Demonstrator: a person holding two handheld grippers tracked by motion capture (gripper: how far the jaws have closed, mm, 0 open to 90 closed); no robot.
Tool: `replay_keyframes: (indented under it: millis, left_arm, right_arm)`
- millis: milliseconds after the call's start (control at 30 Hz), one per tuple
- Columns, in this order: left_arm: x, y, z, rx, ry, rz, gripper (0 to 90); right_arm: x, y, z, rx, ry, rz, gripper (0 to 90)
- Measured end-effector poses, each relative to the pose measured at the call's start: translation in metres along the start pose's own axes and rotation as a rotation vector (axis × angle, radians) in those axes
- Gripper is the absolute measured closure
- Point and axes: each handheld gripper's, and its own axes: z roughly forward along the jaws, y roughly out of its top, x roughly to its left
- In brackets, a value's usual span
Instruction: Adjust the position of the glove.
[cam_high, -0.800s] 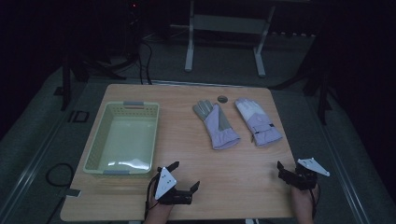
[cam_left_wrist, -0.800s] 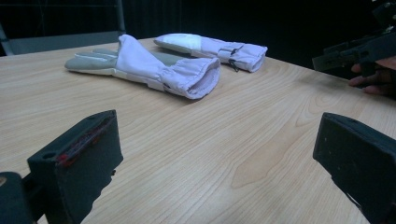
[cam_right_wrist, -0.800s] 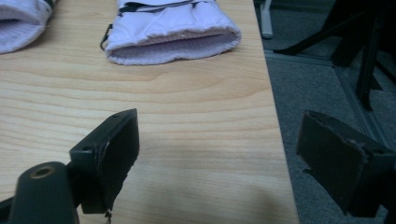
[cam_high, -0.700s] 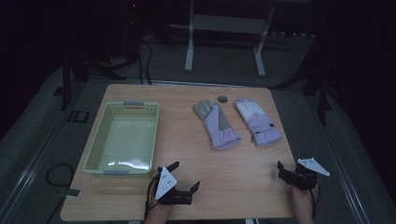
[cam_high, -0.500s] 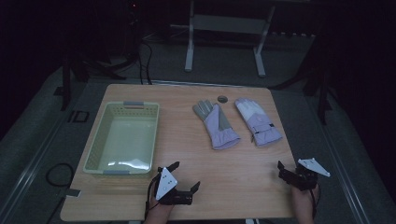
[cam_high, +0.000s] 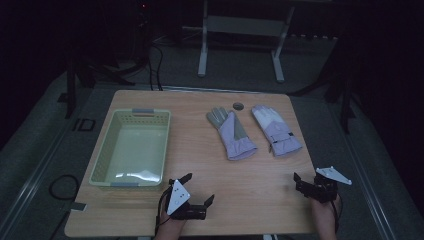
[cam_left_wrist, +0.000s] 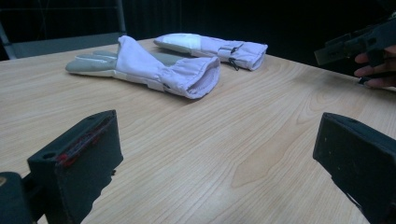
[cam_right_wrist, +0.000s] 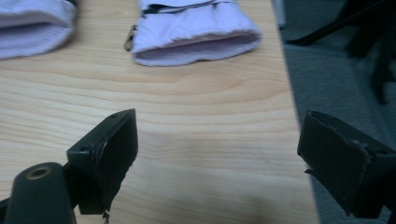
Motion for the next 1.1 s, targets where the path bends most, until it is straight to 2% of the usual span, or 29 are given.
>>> replay_keyframes:
  millis: [33,133,233,333,467,567,633,667,767,1067,1100]
  left_arm:
    - [0.0,0.0,0.0,0.001,-0.001,0.001,1.2]
    - [0.0,0.0,0.0,0.004,-0.003,0.005,1.2]
    - [0.0,0.0,0.0,0.005,-0.004,0.007,1.2]
    - [-0.001,0.0,0.0,0.006,-0.003,0.01,1.2]
    - [0.0,0.0,0.0,0.005,-0.003,0.007,1.2]
    - [0.0,0.0,0.0,0.006,-0.002,0.008,1.2]
    - [-0.001,0.0,0.0,0.008,-0.002,0.015,1.2]
    - [-0.001,0.0,0.0,0.008,-0.002,0.015,1.2]
    - [-0.001,0.0,0.0,0.009,-0.001,0.017,1.2]
    - [-0.001,0.0,0.0,0.008,-0.003,0.015,1.2]
    - [-0.001,0.0,0.0,0.008,-0.006,0.012,1.2]
  right_arm:
    - [0.0,0.002,0.0,0.006,0.023,0.013,12.2]
    - [0.002,0.01,-0.002,0.011,0.046,0.01,12.3]
    - [0.004,0.018,-0.005,0.0,0.047,-0.004,12.0]
    - [0.005,0.028,-0.01,-0.04,0.009,0.015,11.4]
    - [0.007,0.043,-0.012,-0.052,0.01,0.029,11.4]
    - [0.01,0.05,-0.013,-0.053,0.014,0.016,11.4]
    - [0.014,0.066,-0.018,-0.079,0.032,0.005,11.4]
    - [0.014,0.066,-0.018,-0.079,0.032,0.005,11.4]
    - [0.021,0.084,-0.021,-0.101,0.059,-0.033,11.5]
    - [0.036,0.116,-0.023,-0.141,0.079,-0.086,11.5]
    - [0.039,0.122,-0.023,-0.154,0.094,-0.088,11.5]
